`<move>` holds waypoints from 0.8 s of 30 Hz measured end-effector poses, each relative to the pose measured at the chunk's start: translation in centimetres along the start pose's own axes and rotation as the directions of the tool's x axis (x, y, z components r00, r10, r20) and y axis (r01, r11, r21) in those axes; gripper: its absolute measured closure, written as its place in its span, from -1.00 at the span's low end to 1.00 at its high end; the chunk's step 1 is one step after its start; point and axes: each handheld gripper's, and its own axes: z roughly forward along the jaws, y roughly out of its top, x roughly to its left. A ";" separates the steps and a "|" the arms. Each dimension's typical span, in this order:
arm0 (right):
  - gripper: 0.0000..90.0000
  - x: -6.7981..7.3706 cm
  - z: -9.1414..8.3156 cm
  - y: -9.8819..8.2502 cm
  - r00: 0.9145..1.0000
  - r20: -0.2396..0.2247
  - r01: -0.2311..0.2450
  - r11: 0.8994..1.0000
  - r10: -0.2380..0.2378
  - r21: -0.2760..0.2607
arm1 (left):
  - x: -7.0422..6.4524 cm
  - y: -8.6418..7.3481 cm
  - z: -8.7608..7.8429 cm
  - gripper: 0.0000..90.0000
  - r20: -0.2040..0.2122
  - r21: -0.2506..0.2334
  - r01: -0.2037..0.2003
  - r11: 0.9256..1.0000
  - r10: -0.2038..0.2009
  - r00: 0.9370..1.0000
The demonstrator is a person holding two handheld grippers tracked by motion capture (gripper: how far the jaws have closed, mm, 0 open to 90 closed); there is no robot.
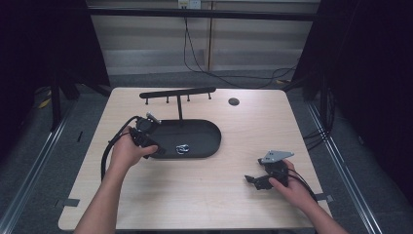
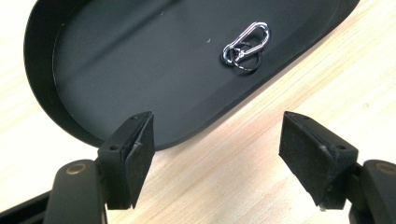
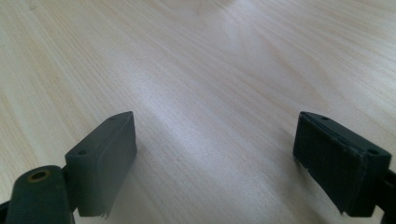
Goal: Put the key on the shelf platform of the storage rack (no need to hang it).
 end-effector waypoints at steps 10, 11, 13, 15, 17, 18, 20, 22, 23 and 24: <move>-0.71 0.0 0.0 0.0 1.000 0.000 0.000 1.000 0.000 0.000 | 0.3 -1.1 -0.3 -0.42 0.002 -0.018 -0.003 1.000 0.003 1.000; -0.71 0.0 0.0 0.0 1.000 0.000 0.000 1.000 0.000 0.000 | 0.3 -1.2 -0.3 -0.42 -0.001 -0.019 -0.002 1.000 0.002 1.000; -0.71 0.0 0.0 0.0 1.000 0.000 0.000 1.000 0.000 0.000 | 0.4 -1.4 -0.3 -0.44 0.000 -0.024 0.001 1.000 -0.001 1.000; -0.71 0.0 0.0 0.0 1.000 0.000 0.000 1.000 0.000 0.000 | 0.4 -1.5 -0.3 -0.45 0.006 -0.021 -0.004 1.000 0.004 1.000; -0.71 0.0 0.0 0.0 1.000 0.000 0.000 1.000 0.000 0.000 | 0.4 -1.6 -0.2 -0.47 0.005 -0.025 0.002 1.000 -0.002 1.000; -0.71 0.0 0.0 0.0 1.000 0.000 0.000 1.000 0.000 0.000 | 0.5 -1.9 -0.2 -0.48 0.010 -0.028 0.004 1.000 -0.004 1.000; -0.71 0.0 0.0 0.0 1.000 0.000 0.000 1.000 0.000 0.000 | 0.5 -2.0 -0.2 -0.49 0.011 -0.029 0.002 1.000 -0.002 1.000; -0.71 0.0 0.0 0.0 1.000 0.000 0.000 1.000 0.000 0.000 | 0.6 -2.4 -0.1 -0.50 0.008 -0.027 0.007 1.000 -0.007 1.000; -0.71 0.0 0.0 0.0 1.000 0.000 0.000 1.000 0.000 0.000 | 0.6 -2.4 -0.1 -0.50 0.008 -0.027 0.007 1.000 -0.007 1.000; -0.71 0.0 0.0 0.0 1.000 0.000 0.000 1.000 0.000 0.000 | 0.7 -2.6 -0.2 -0.50 0.010 -0.028 0.006 1.000 -0.006 1.000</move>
